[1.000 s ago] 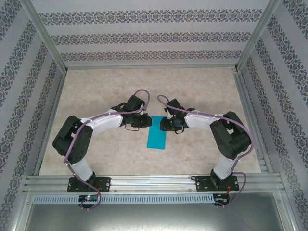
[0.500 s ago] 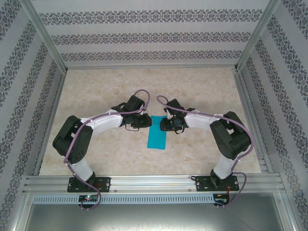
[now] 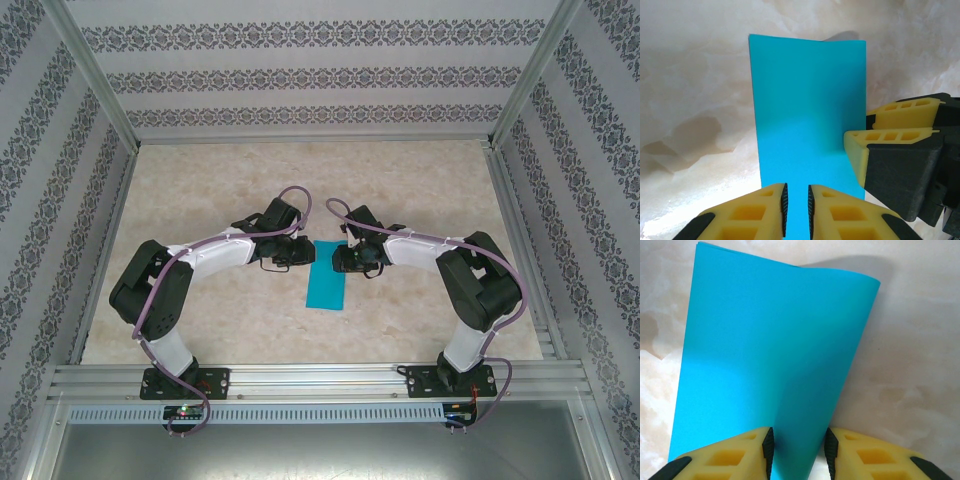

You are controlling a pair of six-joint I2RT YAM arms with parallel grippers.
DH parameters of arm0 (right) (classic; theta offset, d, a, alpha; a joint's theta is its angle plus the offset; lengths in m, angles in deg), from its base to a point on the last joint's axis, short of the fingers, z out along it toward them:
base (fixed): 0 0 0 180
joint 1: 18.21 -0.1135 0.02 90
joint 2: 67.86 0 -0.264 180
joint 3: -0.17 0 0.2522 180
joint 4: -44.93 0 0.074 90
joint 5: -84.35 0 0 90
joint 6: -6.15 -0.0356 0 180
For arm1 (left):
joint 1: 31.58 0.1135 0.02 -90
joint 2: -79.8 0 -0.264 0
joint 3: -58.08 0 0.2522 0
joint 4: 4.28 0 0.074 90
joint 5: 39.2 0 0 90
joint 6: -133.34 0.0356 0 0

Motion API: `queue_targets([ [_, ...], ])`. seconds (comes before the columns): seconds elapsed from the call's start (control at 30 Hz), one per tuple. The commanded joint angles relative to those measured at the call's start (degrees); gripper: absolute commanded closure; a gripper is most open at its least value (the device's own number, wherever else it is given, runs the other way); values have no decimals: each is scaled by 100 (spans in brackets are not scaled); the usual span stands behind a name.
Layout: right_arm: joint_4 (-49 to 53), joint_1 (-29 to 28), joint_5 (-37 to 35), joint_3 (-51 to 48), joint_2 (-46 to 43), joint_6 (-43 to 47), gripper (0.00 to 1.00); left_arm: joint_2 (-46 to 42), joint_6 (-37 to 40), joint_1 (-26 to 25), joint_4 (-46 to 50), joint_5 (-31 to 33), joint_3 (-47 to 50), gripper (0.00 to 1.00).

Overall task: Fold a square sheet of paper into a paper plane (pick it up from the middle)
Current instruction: Hold the square sheet of paper at the center of the table.

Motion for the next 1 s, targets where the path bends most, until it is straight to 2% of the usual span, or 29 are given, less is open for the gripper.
queue_targets([
  [0.0,173,20,-3,-119,276,28,64,17,53,67,20,-48,-4,78],
  [0.53,176,-7,-29,-102,315,9,64,177,-93,50,-201,-203,-9,79],
  [0.97,152,-20,-13,-89,350,0,63,740,-209,-148,-418,-344,-305,81],
])
